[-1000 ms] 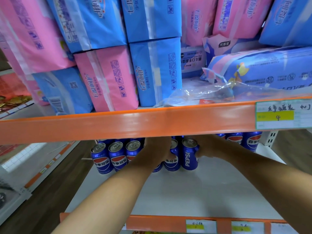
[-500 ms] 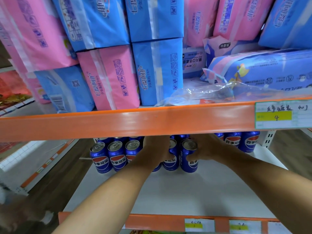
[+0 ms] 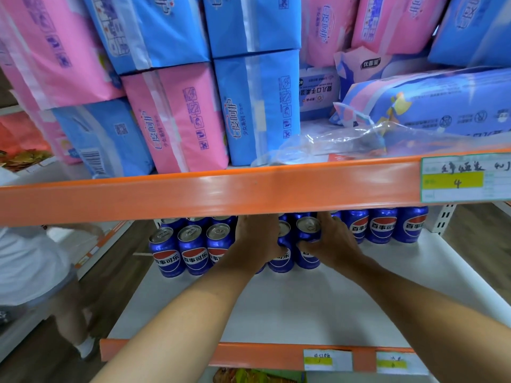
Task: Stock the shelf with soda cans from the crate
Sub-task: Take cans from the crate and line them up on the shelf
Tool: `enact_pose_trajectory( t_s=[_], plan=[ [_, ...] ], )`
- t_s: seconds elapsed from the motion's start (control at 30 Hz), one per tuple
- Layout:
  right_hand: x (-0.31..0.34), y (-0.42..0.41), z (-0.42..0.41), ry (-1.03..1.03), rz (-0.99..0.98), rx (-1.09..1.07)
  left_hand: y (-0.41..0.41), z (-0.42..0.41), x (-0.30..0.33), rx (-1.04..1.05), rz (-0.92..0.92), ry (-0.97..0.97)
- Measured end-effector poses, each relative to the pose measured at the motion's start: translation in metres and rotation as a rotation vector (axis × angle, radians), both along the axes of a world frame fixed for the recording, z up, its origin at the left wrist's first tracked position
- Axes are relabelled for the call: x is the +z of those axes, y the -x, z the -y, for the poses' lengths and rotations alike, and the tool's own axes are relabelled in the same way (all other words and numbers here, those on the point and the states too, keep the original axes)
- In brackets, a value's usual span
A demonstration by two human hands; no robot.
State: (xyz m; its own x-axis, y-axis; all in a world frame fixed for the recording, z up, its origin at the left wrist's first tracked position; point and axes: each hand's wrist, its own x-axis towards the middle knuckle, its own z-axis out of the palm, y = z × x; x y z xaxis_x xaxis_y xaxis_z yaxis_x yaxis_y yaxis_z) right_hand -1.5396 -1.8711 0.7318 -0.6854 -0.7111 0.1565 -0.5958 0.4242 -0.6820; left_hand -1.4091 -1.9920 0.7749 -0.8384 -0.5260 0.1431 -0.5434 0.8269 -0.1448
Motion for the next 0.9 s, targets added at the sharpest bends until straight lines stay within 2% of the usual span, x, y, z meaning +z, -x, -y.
enact_pose_trajectory(
  t_s=[0.3,0.43,0.63,0.73,0.9],
  plan=[
    [-0.006,0.006,0.004,0.011,0.113,-0.015,-0.001,-0.004,0.003,0.014,0.01,-0.014],
    [-0.007,0.004,0.004,0.022,0.106,-0.016,-0.002,-0.006,0.003,0.015,0.009,-0.018],
    [-0.004,-0.006,0.003,0.031,0.134,-0.053,-0.01,-0.002,0.005,-0.003,0.086,-0.045],
    [0.0,-0.007,0.002,0.011,0.167,-0.046,-0.019,0.011,0.009,0.013,0.143,0.011],
    [0.002,-0.009,0.002,-0.006,0.157,-0.053,-0.023,0.018,0.01,0.04,0.141,0.057]
  ],
)
